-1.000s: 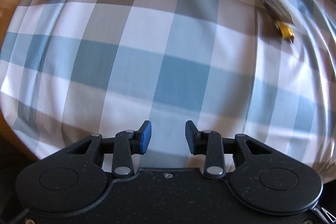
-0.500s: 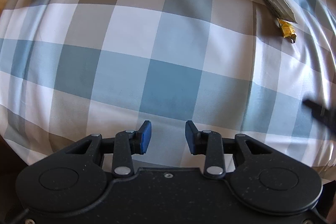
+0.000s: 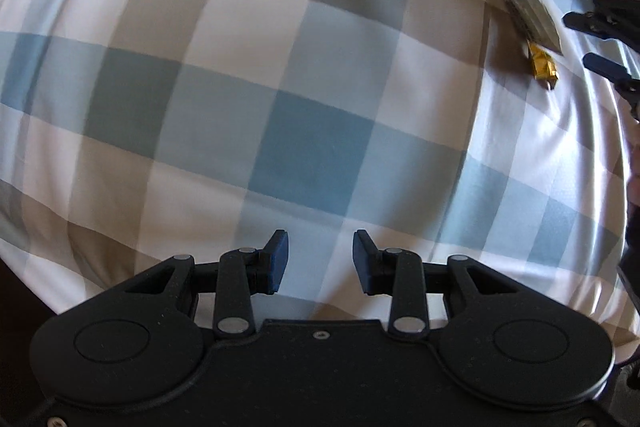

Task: Organize snacks
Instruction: 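Move both open tools back toward the remaining snacks, then grasp the gold-yellow wrapped candy with the right tool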

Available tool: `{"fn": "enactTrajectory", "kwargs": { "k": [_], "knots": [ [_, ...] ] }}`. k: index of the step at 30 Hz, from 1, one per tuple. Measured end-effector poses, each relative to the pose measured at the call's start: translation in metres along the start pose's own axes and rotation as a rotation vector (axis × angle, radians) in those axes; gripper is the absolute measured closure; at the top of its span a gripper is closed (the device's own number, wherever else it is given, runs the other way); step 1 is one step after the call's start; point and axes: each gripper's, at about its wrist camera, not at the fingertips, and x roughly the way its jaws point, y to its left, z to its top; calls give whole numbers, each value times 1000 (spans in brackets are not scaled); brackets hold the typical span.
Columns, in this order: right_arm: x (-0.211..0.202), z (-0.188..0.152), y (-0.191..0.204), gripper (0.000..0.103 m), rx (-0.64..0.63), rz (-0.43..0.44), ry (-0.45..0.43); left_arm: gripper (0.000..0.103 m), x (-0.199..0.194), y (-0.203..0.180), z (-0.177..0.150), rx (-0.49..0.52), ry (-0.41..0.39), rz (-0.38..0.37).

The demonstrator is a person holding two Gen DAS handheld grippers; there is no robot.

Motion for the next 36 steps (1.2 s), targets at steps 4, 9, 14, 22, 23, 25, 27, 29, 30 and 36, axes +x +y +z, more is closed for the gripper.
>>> {"fn": "enactTrajectory", "kwargs": {
  "k": [4,9,14,22,23,25,27,29,30,36],
  "knots": [
    [15,1,9,62,-21,4,15,59,-7,4,4,-22,-45,38],
    [25,-6,15,62,-31,23,52,59,-3,11,11,-48,-32,35],
    [17,-21,14,62,-15,81,93,59,3,11,14,-59,-17,40],
    [2,-41,27,62,-128,157,123,59,12,14,22,-74,8,21],
    [1,-42,27,62,-139,161,129,59,12,15,23,-75,11,18],
    [0,-44,27,62,-145,143,133,59,11,18,24,-78,15,7],
    [0,-46,25,62,-144,134,136,59,10,26,23,-77,13,0],
    [-1,-48,23,62,-148,131,132,59,2,32,26,-75,9,-2],
    [-2,-49,23,62,-156,128,129,59,2,33,27,-76,7,-3],
    [-18,-69,34,62,-274,134,119,59,-3,42,25,-89,6,0]
  ]
}}
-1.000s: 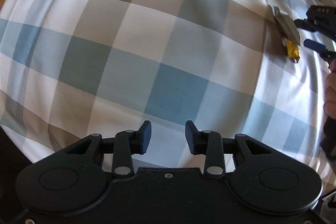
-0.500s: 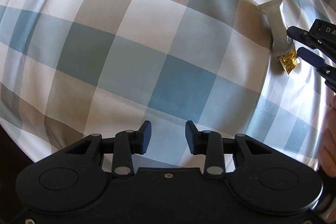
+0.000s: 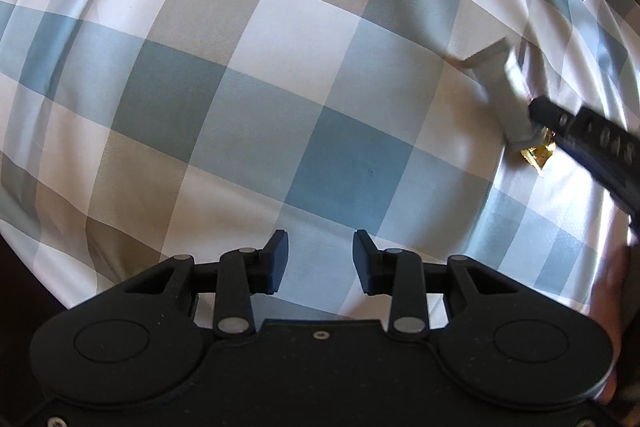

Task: Organize snacks
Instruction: 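Grasp the gold-yellow wrapped candy with the right tool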

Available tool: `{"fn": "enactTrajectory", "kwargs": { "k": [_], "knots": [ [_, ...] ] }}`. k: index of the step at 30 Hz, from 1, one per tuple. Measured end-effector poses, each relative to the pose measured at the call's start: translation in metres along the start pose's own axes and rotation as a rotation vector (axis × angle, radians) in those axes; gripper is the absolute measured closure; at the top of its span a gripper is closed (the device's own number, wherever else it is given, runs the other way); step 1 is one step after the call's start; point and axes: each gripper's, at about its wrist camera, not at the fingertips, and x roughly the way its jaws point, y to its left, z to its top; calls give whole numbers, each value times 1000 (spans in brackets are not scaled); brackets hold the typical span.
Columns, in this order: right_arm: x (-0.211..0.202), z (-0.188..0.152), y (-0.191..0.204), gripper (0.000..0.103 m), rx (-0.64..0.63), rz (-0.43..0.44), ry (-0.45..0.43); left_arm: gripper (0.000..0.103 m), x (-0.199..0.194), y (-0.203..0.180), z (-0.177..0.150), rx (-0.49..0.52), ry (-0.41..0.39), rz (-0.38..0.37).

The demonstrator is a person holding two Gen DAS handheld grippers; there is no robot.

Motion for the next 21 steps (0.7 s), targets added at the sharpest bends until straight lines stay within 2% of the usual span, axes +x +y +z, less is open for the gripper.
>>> {"fn": "enactTrajectory", "kwargs": {
  "k": [1,5,10,13,19,21],
  "knots": [
    [-3,-4,4,62,-21,17,7,59,13,-5,-5,-2,-2,1],
    [-12,-20,15,65,-76,90,57,59,10,-3,-7,-6,-3,1],
    [-17,-20,0,64,25,-1,-19,59,10,-1,-8,-28,0,-1],
    [-14,-15,-9,64,77,-20,-14,59,10,-2,-8,-30,-1,-4],
    [-12,-14,-1,64,52,-31,-11,59,6,0,-7,-22,2,-12],
    [-13,-18,7,64,13,6,23,59,4,1,-6,-24,4,-11]
  ]
}}
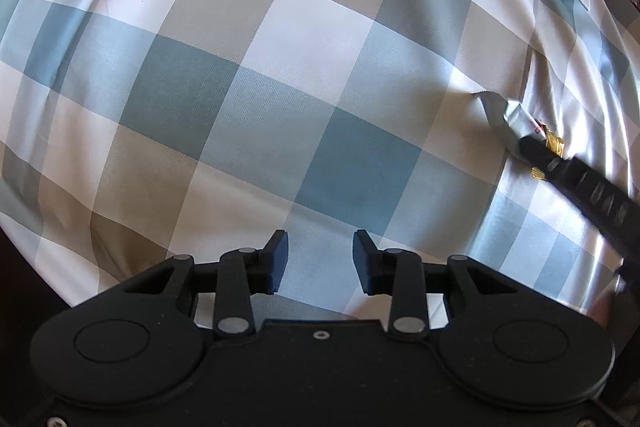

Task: Organize snacks
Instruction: 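Grasp the gold-yellow wrapped candy with the right tool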

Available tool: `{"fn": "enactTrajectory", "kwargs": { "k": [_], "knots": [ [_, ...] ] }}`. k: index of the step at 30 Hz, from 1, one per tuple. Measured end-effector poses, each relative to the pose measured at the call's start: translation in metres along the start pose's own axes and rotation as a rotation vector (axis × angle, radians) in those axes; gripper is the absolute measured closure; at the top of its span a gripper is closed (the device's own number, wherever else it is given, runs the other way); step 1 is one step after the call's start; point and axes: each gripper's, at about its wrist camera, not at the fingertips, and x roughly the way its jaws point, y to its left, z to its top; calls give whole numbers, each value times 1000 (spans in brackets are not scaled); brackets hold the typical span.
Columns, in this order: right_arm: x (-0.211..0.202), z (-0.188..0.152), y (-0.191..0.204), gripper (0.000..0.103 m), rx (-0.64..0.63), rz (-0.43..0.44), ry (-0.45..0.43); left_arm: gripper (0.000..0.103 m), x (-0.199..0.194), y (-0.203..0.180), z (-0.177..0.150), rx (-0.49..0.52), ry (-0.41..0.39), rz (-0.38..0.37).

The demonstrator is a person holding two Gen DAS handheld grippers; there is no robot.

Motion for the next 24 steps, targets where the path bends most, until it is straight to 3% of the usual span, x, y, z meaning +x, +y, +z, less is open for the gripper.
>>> {"fn": "enactTrajectory", "kwargs": {
  "k": [3,5,12,22,24],
  "knots": [
    [-5,-11,12,64,-46,51,41,59,0,1,0,1,0,0],
    [-12,-15,13,64,-55,55,21,59,0,2,0,-4,-1,4],
    [-15,-2,-14,64,84,-55,-48,59,3,1,1,-12,3,9],
    [14,3,-19,64,83,-110,-22,59,5,-3,2,-1,9,9],
    [17,2,-18,69,78,-119,-24,59,5,-4,2,-1,9,12]
  ]
}}
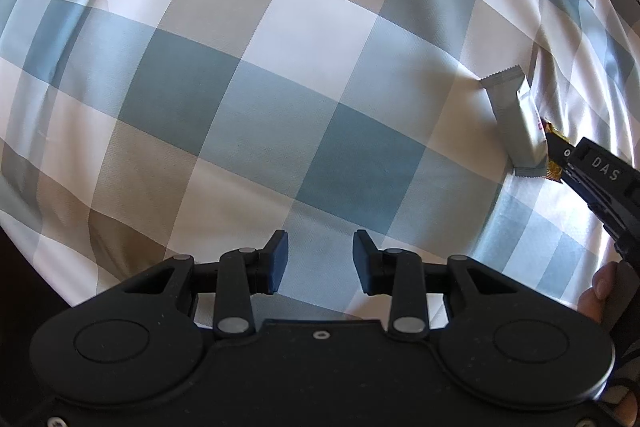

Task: Organize snacks
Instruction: 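Grasp the gold-yellow wrapped candy with the right tool, then grasp the silver-white wrapped candy with the left tool while the right tool holds the gold candy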

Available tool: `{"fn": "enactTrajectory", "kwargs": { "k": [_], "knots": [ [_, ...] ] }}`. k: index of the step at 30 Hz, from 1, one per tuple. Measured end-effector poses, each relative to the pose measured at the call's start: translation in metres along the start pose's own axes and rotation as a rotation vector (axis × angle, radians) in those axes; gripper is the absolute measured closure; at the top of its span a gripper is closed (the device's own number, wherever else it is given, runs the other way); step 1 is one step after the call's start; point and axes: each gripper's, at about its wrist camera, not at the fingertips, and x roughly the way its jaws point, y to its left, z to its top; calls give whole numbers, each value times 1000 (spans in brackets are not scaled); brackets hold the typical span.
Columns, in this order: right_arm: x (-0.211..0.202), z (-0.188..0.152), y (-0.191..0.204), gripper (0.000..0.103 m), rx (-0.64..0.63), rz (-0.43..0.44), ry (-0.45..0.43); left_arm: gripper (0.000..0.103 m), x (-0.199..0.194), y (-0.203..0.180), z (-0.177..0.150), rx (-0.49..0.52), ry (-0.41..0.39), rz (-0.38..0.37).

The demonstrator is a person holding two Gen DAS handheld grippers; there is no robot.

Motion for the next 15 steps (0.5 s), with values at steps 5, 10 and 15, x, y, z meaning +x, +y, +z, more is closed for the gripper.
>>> {"fn": "enactTrajectory", "kwargs": {
  "k": [5,10,15],
  "knots": [
    [0,-6,0,83,-25,-18,5,59,2,-4,-1,10,-5,15],
    [-10,-14,-17,83,4,8,26,59,-1,-16,-6,47,-37,33],
    [-30,-37,-49,83,43,24,68,59,-6,-31,-15,101,-83,54]
  ]
}}
